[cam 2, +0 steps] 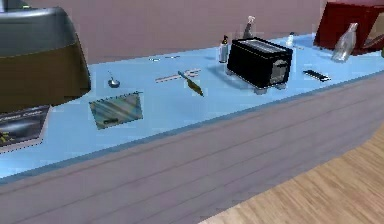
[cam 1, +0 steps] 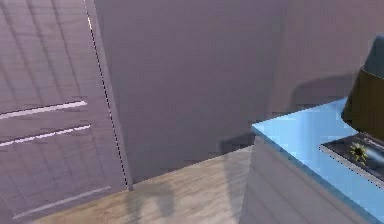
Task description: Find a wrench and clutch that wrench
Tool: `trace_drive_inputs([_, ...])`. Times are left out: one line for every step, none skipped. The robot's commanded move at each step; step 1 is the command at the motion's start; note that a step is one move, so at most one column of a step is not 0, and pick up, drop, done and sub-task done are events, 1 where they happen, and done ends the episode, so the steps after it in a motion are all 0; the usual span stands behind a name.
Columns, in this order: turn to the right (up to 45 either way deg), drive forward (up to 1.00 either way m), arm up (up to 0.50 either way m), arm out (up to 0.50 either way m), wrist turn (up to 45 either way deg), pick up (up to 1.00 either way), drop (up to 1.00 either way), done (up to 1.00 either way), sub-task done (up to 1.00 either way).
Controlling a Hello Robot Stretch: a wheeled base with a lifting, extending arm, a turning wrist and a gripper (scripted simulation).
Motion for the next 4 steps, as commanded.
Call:
trace_drive_inputs([45.0,0.00,0.00,0.00,0.0,0.00,0.00,0.00,0.00])
trace_drive_inputs([45.0,0.00,0.00,0.00,0.0,0.00,0.00,0.00,0.00])
trace_drive_inputs([42.0,0.00,0.00,0.00,0.0,0.00,0.00,0.00,0.00])
trace_drive_inputs([0.0,1.00,0.00,0.00,0.0,0.00,0.00,0.00,0.00])
